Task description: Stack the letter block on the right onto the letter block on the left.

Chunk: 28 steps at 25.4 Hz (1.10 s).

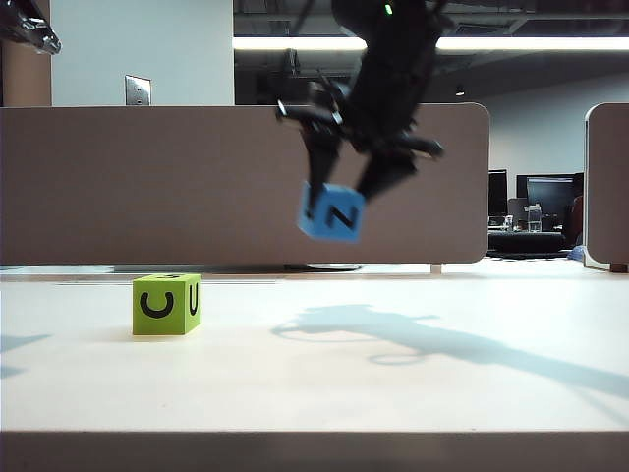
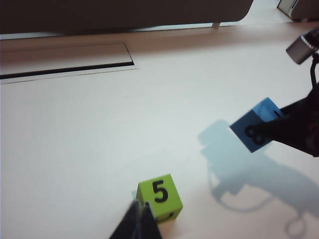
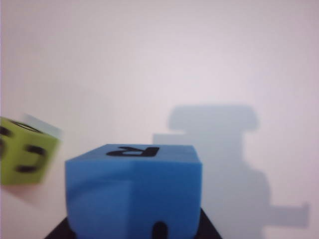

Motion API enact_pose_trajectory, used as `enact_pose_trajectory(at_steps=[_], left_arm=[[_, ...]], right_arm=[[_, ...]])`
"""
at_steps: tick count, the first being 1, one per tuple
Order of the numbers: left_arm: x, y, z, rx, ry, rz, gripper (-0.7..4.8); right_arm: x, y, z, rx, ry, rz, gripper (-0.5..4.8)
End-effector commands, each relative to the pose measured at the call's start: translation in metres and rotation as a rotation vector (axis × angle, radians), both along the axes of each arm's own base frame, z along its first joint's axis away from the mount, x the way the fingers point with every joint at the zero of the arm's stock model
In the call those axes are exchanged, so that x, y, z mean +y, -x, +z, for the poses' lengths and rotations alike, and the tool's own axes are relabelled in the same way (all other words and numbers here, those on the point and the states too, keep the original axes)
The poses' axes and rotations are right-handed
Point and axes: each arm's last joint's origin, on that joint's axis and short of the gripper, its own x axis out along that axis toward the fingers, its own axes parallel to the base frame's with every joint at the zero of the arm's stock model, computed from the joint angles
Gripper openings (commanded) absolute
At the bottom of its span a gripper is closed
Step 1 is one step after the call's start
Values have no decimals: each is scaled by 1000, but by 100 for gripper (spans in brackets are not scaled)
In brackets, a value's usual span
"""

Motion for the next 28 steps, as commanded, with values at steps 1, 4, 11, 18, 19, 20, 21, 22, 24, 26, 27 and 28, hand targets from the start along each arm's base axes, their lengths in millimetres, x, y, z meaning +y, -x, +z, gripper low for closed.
enact_pose_trajectory(at_steps=[1, 4, 11, 18, 19, 20, 21, 22, 24, 26, 27, 28], left_arm=[[0, 1, 14, -59, 11, -3, -6], [0, 3, 31, -105, 22, 0, -6], [1, 11, 63, -181, 30, -1, -5], [1, 12, 57, -120, 13, 4, -6], [1, 12, 57, -121, 13, 4, -5], [1, 12, 57, -121, 14, 4, -5], [1, 12, 57, -120, 14, 3, -5], [1, 12, 57, -119, 14, 3, -5], [1, 12, 56, -117, 13, 3, -6], [1, 12, 56, -117, 14, 3, -5], [1, 12, 56, -117, 13, 3, -5], [1, 12, 56, -117, 13, 3, -6]], right_arm=[[17, 1, 23, -104, -71, 71, 213], [38, 5, 34, -162, -104, 133, 225], [93, 10, 12, -158, -46, 300, 230], [127, 17, -13, -139, 82, 398, 234], [128, 16, -14, -138, 84, 397, 234], [129, 15, -17, -134, 86, 398, 234], [130, 15, -18, -132, 87, 398, 234], [130, 14, -19, -130, 89, 397, 234], [130, 13, -21, -127, 91, 395, 234], [128, 10, -22, -133, 95, 385, 234], [128, 9, -21, -142, 88, 382, 234], [130, 7, -22, -155, 79, 380, 234]])
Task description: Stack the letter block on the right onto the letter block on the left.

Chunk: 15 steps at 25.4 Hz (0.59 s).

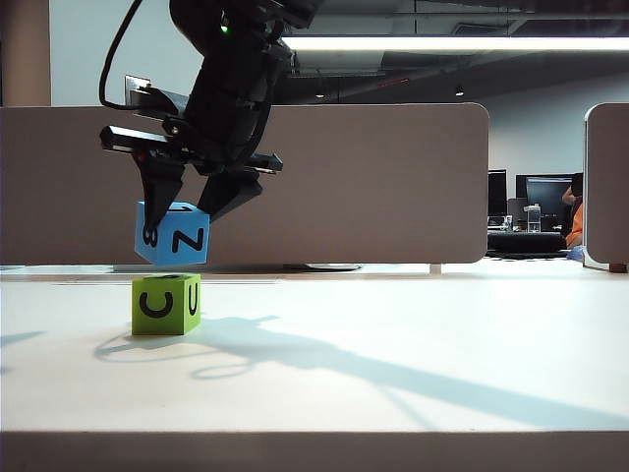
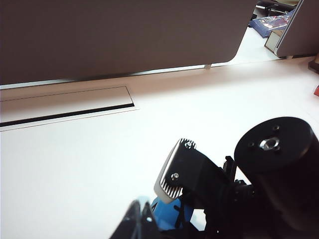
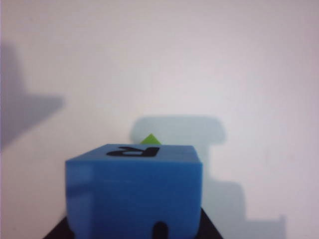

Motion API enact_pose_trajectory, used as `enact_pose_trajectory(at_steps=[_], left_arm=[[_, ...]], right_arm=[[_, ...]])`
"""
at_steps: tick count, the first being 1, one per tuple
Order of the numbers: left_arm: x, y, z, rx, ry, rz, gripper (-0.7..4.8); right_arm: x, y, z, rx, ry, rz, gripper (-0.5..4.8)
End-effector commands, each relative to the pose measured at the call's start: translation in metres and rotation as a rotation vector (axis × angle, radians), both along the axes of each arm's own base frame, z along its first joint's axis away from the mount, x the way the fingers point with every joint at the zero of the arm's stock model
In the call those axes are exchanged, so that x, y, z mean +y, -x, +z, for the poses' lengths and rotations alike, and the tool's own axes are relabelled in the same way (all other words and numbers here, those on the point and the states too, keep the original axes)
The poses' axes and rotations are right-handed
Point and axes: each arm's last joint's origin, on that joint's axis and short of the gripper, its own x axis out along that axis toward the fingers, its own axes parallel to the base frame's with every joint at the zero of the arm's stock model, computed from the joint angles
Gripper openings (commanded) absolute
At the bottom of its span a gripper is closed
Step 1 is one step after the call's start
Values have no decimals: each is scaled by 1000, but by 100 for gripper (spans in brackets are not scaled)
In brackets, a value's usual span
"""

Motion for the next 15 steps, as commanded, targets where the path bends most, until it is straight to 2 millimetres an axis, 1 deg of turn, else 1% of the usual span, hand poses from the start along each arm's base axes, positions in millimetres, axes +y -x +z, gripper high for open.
enact_pose_trajectory(at_steps=[1, 7, 11, 12, 13, 14, 15], left_arm=[[0, 1, 3, -17, -3, -2, -6], [0, 1, 2, -16, -4, 1, -5], [0, 1, 2, -16, -4, 1, -6], [0, 1, 2, -16, -4, 1, -6], [0, 1, 2, -16, -4, 1, -6], [0, 1, 2, -16, -4, 1, -5], [0, 1, 2, -16, -4, 1, -6]], right_arm=[[2, -6, 4, -48, -45, -6, 234], [3, -9, -11, -13, -17, -8, 234], [3, -9, -12, -4, -9, -8, 234], [3, -9, -12, -8, -13, -8, 267], [3, -9, -12, -10, -15, -9, 314], [2, -10, -11, -9, -17, -11, 393], [2, -10, -11, -8, -18, -13, 408]])
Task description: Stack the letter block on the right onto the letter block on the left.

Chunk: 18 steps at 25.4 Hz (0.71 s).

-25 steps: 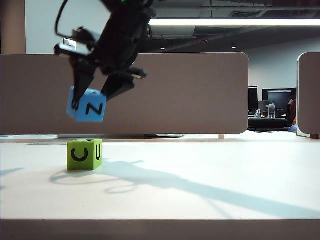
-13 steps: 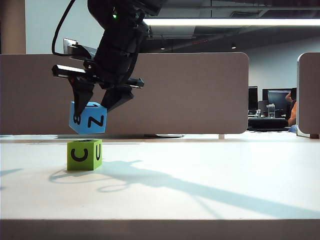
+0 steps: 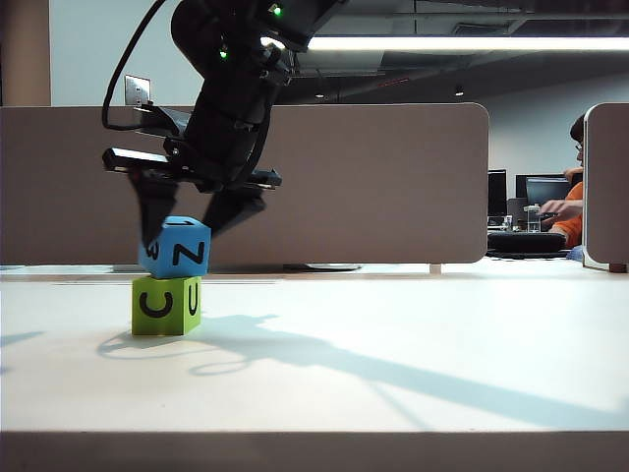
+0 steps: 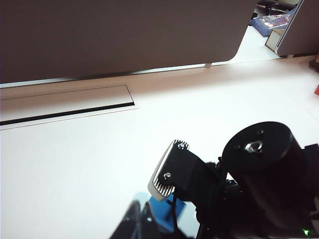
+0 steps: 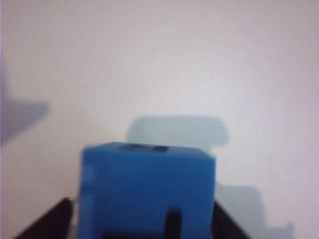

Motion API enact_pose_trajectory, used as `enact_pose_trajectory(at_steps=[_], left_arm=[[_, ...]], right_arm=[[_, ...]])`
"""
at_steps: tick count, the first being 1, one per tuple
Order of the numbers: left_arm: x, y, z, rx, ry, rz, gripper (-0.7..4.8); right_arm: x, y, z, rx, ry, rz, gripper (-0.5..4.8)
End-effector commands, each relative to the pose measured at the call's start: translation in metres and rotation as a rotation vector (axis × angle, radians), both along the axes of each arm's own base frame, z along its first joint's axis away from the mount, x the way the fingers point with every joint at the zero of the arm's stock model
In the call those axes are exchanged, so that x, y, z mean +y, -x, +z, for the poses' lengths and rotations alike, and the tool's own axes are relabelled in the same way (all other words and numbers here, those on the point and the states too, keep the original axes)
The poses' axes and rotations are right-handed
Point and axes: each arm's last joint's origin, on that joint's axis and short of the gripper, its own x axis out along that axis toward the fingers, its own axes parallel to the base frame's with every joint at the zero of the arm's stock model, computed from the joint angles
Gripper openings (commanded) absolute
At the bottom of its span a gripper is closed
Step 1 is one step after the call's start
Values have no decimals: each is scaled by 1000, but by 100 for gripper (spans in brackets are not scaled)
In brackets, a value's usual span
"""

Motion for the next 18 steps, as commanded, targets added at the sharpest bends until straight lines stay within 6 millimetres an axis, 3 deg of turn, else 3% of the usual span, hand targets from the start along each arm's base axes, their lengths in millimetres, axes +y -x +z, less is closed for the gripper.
enact_pose_trajectory(at_steps=[1, 8, 12, 14, 16, 18], left_arm=[[0, 1, 3, -20, -4, 1, -6], [0, 1, 3, -20, -4, 1, -6], [0, 1, 3, -19, -4, 1, -6], [0, 1, 3, -20, -4, 1, -6], [-1, 1, 3, -21, -7, 0, -6], [-3, 1, 2, -31, -40, 8, -5]], right_arm=[[-1, -1, 3, -5, -13, -4, 409], [-1, 0, 5, 1, -15, -5, 409], [-13, 10, 55, -18, -52, -18, 396], [-18, 14, 72, -32, -66, -21, 309], [-26, 19, 90, -48, -80, -26, 148], [-36, 23, 104, -56, -88, -34, 62]])
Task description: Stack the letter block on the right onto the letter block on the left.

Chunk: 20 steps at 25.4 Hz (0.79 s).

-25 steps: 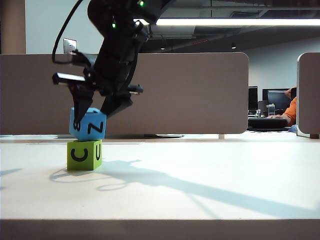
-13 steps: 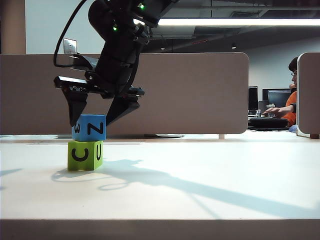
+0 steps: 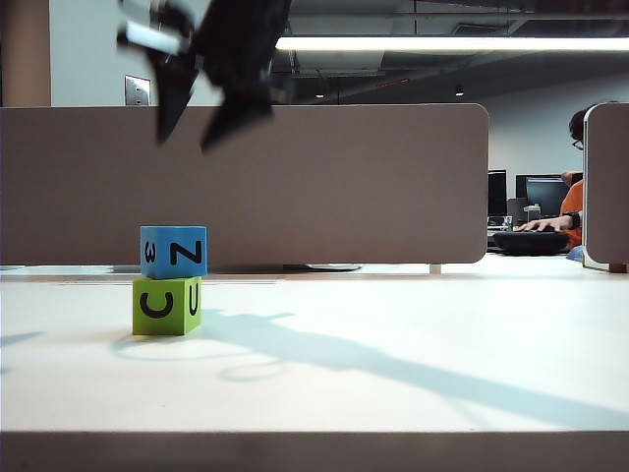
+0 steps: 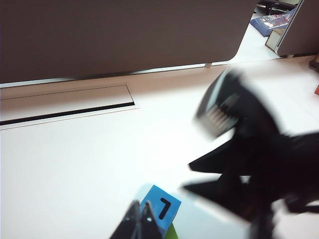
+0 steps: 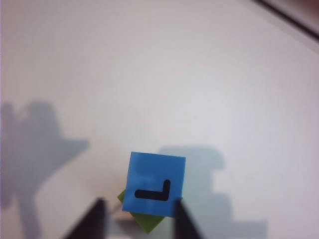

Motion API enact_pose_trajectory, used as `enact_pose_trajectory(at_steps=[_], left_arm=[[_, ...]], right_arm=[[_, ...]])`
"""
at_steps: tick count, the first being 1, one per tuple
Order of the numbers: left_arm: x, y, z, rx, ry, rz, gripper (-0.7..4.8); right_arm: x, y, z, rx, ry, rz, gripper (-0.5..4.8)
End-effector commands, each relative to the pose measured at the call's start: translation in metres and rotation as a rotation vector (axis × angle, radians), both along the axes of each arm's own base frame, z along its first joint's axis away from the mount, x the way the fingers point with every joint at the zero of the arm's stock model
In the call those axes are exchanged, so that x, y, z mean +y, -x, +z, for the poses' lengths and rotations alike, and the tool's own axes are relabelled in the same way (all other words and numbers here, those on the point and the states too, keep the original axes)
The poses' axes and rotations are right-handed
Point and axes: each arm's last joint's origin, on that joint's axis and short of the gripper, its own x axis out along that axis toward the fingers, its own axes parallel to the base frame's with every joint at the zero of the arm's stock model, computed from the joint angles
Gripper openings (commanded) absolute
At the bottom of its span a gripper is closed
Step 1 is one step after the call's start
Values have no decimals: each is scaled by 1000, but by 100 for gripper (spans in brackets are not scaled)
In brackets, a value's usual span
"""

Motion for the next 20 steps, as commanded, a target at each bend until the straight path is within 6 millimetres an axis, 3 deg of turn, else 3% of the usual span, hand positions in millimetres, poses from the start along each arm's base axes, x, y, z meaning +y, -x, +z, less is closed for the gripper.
enact_pose_trajectory(at_steps=[1, 6, 10, 13, 15, 20], left_arm=[[-4, 1, 2, -39, -66, 14, -6], [-7, 4, -6, 14, -126, 24, -6], [-7, 10, -15, 23, -120, 22, -6], [-6, 19, -28, 35, -122, 21, -6], [-3, 35, -49, 50, -113, 24, -5], [-1, 57, -79, 81, 38, 6, -6]], right_arm=[[-17, 7, 18, 8, 16, -24, 29], [-70, 34, 81, -124, 54, -220, 7], [-103, 55, 113, -170, -20, -272, 7], [-124, 75, 123, -195, -36, -289, 7], [-151, 106, 125, -251, -36, -301, 7], [-194, 157, 100, -279, -54, -317, 8]])
